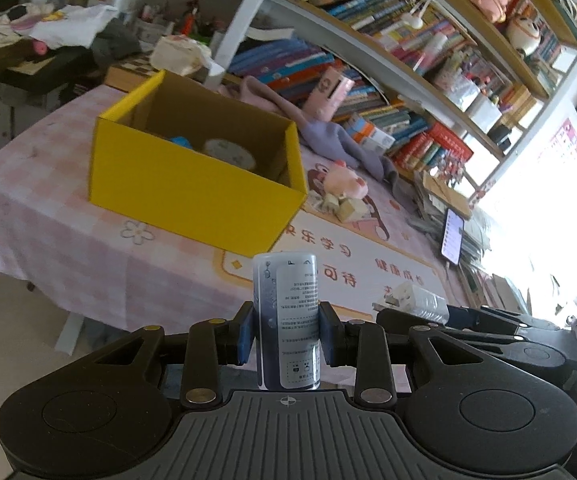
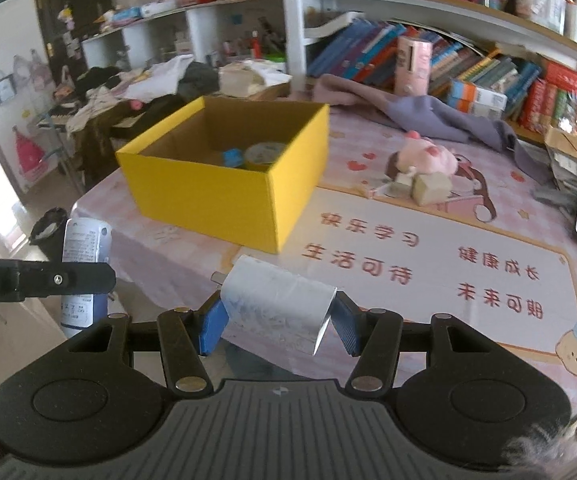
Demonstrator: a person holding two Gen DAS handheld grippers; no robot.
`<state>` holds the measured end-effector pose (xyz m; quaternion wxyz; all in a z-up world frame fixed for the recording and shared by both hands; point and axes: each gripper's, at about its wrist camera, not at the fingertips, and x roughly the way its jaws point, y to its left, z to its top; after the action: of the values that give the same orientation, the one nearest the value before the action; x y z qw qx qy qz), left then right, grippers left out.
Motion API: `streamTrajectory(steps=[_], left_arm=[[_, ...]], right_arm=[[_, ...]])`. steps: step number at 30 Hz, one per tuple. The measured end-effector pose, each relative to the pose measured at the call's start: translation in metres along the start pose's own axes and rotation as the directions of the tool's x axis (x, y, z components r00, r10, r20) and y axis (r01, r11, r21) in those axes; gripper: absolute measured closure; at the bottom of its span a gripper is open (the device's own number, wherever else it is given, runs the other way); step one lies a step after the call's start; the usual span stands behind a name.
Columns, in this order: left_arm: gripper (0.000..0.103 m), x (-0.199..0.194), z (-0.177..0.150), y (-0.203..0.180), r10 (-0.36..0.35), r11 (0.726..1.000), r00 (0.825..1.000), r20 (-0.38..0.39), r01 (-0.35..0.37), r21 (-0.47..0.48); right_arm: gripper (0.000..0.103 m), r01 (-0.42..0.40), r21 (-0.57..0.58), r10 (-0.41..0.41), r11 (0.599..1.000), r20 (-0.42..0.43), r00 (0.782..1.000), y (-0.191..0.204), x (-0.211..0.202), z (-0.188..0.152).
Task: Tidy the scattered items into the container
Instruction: 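Carry the white tube and white block together over the yellow box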
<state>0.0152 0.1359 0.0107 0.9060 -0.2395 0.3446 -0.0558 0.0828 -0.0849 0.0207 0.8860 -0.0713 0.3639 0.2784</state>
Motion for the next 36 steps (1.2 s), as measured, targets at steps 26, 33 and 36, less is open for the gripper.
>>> streamTrajectory(steps=[26,33,36], left_arm=[[0.072,-0.003,0.022,0.034,0.09,0.994,0.993,0.073,-0.085,-0.071],[0.072,0.017,0.06,0.029,0.118,0.993,0.987,0.111,-0.115,-0.034],[0.072,0.029,0.079,0.026,0.124,0.992,0.984,0.126,-0.123,-0.016]], right_arm=[[0.049,-0.124,-0.17,0.125,0.978,-0.009,0.992,0.043,0.031,0.03],[0.05,-0.161,-0.162,0.169,0.974,0.037,0.985,0.024,0.056,0.068],[0.05,-0.184,-0.158,0.196,0.97,0.063,0.978,0.015,0.064,0.087]])
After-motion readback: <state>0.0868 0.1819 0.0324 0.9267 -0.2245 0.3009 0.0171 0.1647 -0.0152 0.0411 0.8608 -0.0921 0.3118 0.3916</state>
